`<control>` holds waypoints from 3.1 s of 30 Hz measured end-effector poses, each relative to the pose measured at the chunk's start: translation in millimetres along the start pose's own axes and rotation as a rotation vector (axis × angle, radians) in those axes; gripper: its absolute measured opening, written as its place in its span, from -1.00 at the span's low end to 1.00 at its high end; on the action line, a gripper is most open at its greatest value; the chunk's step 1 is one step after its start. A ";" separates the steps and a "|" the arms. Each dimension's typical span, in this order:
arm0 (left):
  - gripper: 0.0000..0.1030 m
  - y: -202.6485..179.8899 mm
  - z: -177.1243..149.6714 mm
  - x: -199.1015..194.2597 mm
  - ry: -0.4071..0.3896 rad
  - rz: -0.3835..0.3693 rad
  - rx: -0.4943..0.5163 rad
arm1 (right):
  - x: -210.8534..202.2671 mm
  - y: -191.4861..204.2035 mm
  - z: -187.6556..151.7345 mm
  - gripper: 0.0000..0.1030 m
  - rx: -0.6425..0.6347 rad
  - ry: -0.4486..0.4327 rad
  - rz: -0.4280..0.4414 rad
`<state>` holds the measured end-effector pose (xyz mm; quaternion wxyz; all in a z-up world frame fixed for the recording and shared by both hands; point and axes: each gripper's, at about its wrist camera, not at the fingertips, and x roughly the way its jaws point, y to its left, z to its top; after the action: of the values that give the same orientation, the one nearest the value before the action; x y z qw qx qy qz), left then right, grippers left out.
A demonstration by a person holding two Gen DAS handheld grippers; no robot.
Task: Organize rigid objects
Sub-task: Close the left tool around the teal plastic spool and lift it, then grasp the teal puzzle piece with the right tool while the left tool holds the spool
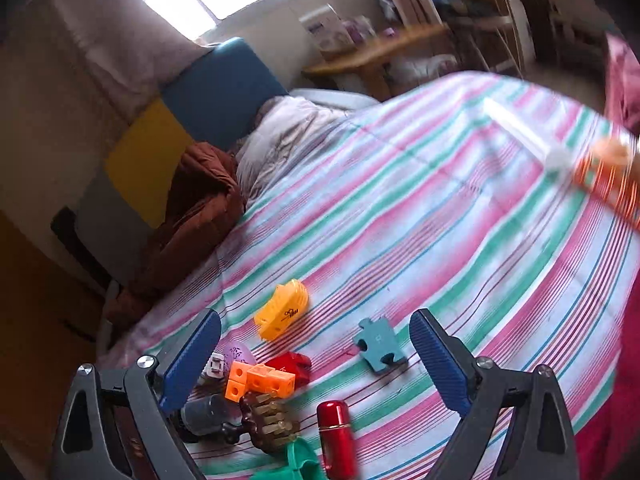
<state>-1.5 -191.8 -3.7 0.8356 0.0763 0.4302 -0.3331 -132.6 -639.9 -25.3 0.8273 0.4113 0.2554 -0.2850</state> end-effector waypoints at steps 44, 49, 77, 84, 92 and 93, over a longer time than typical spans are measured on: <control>-0.41 -137.9 -17.8 130.3 0.124 -0.199 0.362 | 25.2 -21.0 -3.3 0.29 0.116 0.164 -0.059; -0.41 -136.8 -25.8 131.1 0.079 -0.166 0.401 | 27.7 -45.5 -3.8 -0.02 0.226 0.164 -0.112; -0.41 -131.2 -35.3 120.3 0.038 -0.172 0.357 | 113.3 12.9 -18.0 -0.21 -0.308 0.317 -0.379; -0.41 -129.2 -35.2 118.6 0.040 -0.171 0.355 | 103.4 5.3 -17.9 -0.38 -0.333 0.308 -0.401; -0.42 -127.3 -27.2 107.9 0.067 -0.163 0.327 | 106.2 11.6 -19.4 -0.58 -0.390 0.289 -0.428; -0.42 -126.3 -26.6 102.9 0.056 -0.169 0.321 | 106.5 11.7 -19.6 -0.57 -0.390 0.289 -0.427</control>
<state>-55.9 -328.2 -79.3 0.7694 0.1814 0.3993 -0.4643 -53.0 -645.7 -99.4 0.7673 0.2184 0.5005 -0.3363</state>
